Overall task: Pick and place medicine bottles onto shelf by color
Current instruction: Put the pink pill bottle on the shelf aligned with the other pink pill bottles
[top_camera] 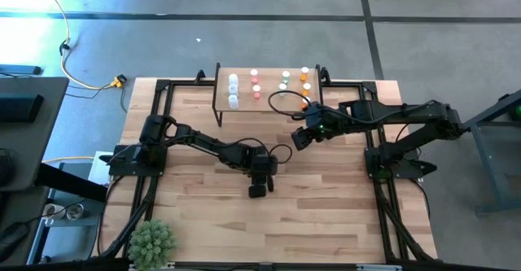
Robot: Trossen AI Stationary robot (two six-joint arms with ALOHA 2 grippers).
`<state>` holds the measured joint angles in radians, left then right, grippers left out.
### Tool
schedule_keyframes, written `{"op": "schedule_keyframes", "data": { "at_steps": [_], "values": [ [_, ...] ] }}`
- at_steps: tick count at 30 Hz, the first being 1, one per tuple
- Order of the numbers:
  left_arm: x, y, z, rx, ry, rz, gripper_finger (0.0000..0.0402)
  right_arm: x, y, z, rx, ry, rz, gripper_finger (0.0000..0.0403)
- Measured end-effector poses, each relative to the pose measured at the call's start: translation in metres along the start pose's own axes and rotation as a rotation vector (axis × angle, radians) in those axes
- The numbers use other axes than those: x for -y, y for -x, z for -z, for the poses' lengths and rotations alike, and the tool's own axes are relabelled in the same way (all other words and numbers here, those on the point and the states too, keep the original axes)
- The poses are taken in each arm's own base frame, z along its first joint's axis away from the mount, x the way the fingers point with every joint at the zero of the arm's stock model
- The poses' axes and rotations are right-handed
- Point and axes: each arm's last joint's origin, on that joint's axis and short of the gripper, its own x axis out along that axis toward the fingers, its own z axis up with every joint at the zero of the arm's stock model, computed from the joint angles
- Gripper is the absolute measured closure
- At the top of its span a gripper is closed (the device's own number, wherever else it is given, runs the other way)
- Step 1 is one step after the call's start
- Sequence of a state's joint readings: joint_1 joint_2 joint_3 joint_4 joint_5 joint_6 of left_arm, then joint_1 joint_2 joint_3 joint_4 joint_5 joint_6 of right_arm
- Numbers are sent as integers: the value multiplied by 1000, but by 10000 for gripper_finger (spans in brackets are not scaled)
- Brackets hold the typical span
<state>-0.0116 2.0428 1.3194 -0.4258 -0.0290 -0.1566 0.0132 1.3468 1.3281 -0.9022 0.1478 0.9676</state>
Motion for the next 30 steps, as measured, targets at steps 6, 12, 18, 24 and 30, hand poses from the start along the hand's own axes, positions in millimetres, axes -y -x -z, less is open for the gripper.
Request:
{"op": "schedule_keyframes", "data": {
  "at_steps": [6,12,18,24,30],
  "values": [
    [-3,28,-5,31,-33,24,318,-8,0,-5,54,-15,-79,197],
    [-6,63,-12,107,-96,64,319,-16,2,-12,137,-35,-161,197],
    [-18,107,-2,217,-102,86,319,-24,6,-23,269,-45,-226,197],
    [-39,140,29,376,-34,83,319,-31,12,-40,411,-10,-328,197],
    [-57,169,60,524,16,55,319,-39,23,-56,590,79,-434,197]
  ]
}}
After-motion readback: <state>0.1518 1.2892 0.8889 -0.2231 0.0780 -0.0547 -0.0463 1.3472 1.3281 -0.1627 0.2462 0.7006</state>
